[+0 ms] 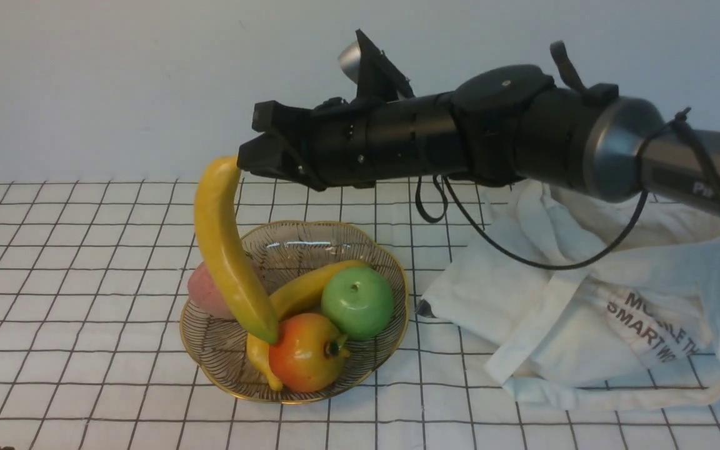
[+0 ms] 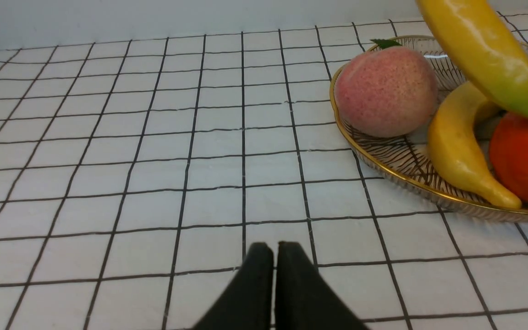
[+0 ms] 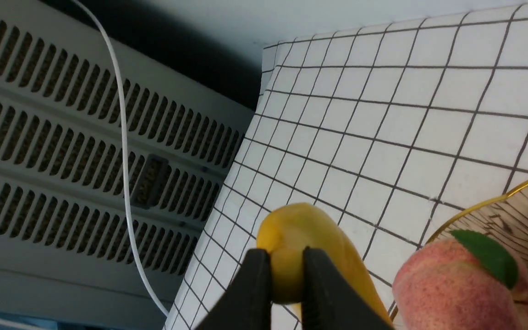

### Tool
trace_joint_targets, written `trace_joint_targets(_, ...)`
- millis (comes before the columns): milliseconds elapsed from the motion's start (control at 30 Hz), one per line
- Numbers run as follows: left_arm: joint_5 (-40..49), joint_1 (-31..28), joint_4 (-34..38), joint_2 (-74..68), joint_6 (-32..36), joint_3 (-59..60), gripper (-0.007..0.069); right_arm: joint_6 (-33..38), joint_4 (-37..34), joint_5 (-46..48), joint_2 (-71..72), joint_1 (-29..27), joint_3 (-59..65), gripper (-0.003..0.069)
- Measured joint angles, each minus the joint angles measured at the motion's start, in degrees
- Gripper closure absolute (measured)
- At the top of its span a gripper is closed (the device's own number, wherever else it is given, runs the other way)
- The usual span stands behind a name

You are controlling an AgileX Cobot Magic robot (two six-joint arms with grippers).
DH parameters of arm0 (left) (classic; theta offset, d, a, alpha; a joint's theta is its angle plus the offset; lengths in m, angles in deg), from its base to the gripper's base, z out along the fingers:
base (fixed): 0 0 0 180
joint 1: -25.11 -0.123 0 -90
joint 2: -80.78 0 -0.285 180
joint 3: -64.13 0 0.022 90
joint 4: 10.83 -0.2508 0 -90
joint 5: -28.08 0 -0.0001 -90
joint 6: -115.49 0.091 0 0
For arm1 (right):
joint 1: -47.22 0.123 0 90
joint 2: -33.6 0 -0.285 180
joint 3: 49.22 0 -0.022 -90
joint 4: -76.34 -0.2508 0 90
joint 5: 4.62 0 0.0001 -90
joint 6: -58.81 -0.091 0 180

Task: Take the fruit out of the bag on the white checkered tablecloth and place them on the plate.
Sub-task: 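Take the banana out of the bag and place it in the fruit dish with the right gripper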

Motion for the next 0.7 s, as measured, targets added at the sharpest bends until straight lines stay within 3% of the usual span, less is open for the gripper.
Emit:
trace_joint_targets(367,0.00,0.00,0.00,0.00,0.00,0.00,0.0632,-1.86,-4.41,-0.15,-0.06,0.00,0.00,0.0597)
trace_joint_targets(600,0.00,0.00,0.00,0.00,0.00,0.00,0.0632,-4.61,2.00,-0.38,-0.11,-0.19,0.00,0.0597)
trace_joint_targets(700,0.00,0.00,0.00,0.00,0.00,0.00,0.0632,-10.47,5.29,-1.58,-0.96,-0.84,0.00,0.0597)
